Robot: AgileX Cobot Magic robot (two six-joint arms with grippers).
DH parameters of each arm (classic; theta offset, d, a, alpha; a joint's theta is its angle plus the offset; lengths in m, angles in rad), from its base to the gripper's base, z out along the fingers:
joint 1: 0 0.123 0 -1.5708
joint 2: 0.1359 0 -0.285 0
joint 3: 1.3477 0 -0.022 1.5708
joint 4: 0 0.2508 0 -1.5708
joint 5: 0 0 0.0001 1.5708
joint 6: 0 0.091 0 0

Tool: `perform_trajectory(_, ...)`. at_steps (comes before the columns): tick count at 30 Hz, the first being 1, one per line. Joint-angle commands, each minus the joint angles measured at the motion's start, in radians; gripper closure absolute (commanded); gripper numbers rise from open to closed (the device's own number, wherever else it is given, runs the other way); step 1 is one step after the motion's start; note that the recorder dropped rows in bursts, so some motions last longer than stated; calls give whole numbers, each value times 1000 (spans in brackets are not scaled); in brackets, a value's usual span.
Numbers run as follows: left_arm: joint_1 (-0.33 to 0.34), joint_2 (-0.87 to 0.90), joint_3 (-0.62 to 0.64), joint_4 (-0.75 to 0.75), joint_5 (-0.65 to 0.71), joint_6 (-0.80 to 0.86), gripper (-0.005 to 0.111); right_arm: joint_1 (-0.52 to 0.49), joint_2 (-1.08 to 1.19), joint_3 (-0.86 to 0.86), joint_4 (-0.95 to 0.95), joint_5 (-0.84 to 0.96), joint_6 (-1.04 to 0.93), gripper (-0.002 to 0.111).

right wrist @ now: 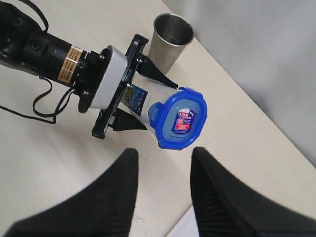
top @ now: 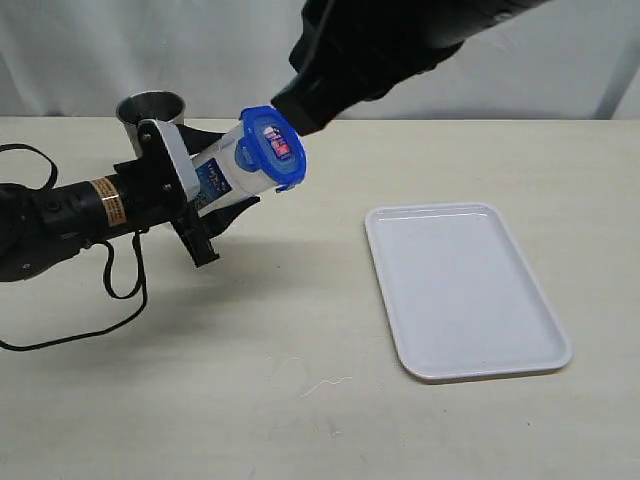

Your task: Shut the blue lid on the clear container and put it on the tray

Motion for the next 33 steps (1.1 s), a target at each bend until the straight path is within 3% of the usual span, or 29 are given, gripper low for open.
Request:
perform_trajectory(1,-51,-43,-2,-69,96,81,107,-2,-108,128,-35,-93,50,73)
perform_trajectory(9,-209,-230,-2,-335,509,500,107,-2,-465,503,-436,-292,564,73)
perform_trajectory(13,-261,-286,-2,-491,622,671,107,-2,-563,616,-687,-297,900,74)
perform_trajectory(15,-279,-305,-2,-551,665,751,107,-2,-615,671,-785,-292,1017,82)
perform_trajectory(18,-290,-323,-2,-660,706,884,107,-2,-694,740,-874,-292,1139,104)
perform_trajectory(22,-290,-329,-2,-885,697,1170,107,-2,-755,785,-967,-292,1256,104)
perform_trajectory(27,-307,-329,-2,-1370,428,1706,107,-2,-760,794,-969,-297,1259,104)
perform_trajectory(28,-315,-329,-2,-1409,395,1772,107,-2,-760,795,-971,-299,1259,104)
perform_trajectory(33,-315,-329,-2,-1394,396,1784,107,-2,-760,795,-992,-301,1261,104)
